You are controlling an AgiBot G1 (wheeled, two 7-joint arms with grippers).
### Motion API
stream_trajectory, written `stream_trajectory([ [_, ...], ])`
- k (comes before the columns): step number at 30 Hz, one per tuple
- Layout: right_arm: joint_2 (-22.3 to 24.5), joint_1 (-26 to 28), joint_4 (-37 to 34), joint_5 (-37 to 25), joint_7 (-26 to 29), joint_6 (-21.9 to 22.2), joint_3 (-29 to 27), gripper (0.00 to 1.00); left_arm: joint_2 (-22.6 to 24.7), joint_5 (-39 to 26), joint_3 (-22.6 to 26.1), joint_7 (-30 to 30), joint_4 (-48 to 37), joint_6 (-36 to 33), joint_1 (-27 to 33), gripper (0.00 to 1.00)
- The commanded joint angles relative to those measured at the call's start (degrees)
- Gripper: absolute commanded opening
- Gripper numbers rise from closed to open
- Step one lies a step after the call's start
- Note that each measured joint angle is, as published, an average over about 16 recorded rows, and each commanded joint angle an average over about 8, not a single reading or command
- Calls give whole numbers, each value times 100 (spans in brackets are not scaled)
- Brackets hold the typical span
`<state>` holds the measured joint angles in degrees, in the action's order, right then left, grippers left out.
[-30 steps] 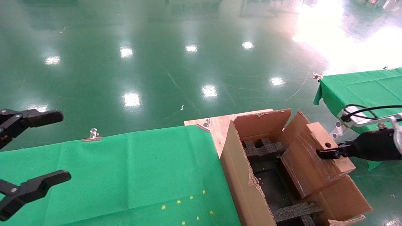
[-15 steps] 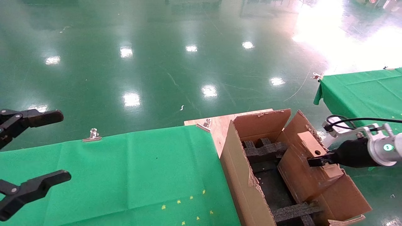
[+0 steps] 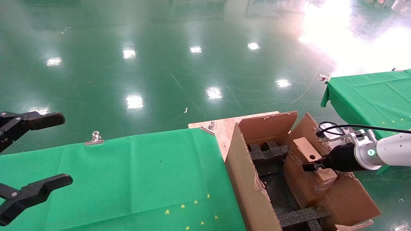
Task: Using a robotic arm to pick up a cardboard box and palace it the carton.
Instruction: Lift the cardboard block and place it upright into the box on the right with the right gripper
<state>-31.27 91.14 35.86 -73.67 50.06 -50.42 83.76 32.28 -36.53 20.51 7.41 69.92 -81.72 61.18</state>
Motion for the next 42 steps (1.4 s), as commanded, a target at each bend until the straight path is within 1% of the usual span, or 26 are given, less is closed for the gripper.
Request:
stream_trajectory([
  [1, -71, -43, -58, 14, -6, 31, 3, 0, 0, 0, 0, 0, 0, 0, 0, 100],
  [17, -449, -451, -690, 253, -175, 197, -39, 0, 0, 0, 0, 0, 0, 0, 0, 100],
  [26, -763, -621, -1215, 353, -455, 324, -90, 0, 0, 0, 0, 0, 0, 0, 0, 100],
  [37, -1143, -682, -1818, 412, -858, 243, -125, 0, 0, 0, 0, 0, 0, 0, 0, 100],
  [38, -1163, -685, -1852, 414, -883, 237, -127, 6, 0, 0, 0, 0, 0, 0, 0, 100],
  [42, -1243, -698, -1989, 421, -975, 216, -131, 56, 0, 1, 0, 0, -1, 1, -1, 100],
])
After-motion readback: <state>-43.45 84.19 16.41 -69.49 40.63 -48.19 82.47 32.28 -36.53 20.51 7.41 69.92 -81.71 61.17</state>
